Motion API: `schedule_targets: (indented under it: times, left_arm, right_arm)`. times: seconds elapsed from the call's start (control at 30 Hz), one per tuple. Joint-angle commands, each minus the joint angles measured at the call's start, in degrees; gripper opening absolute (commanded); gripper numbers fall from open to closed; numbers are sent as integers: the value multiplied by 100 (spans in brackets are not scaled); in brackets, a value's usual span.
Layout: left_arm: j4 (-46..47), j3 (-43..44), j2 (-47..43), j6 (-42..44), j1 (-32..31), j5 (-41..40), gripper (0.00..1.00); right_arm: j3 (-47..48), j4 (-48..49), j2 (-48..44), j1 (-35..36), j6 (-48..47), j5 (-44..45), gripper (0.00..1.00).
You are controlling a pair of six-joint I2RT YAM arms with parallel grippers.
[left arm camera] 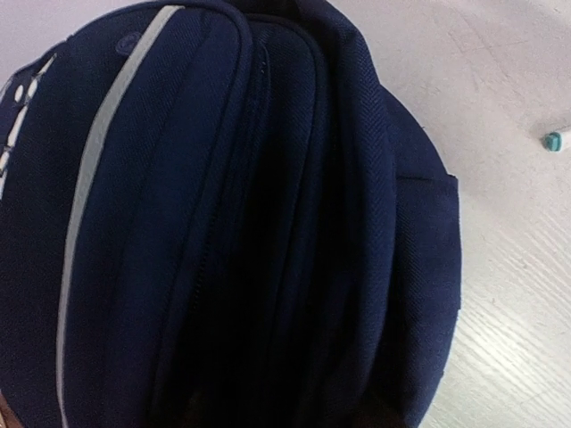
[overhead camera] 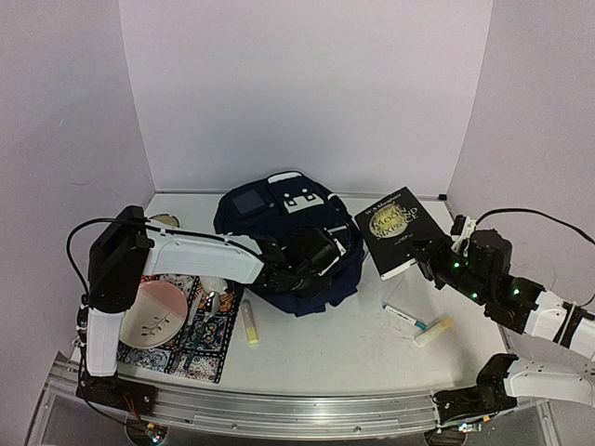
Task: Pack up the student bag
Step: Pick up the largest pocket of the bag from the student bag.
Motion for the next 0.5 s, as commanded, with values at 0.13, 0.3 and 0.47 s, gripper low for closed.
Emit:
schedule_targets:
  times: [0.13,0.3,0.47]
  left_arm:
    - [-190,682,-368,221,9,-593,11]
    - [-231,1110,-496,503,15,-1009,0]
    - [-284,1778,-381,709,117,-1353,0]
  right_arm:
    - [78,843,-225,-13,7,-250,0]
    - [0,831,-296,-7,96,-434,0]
    - [-110,674,-539,-5,175,-451,0]
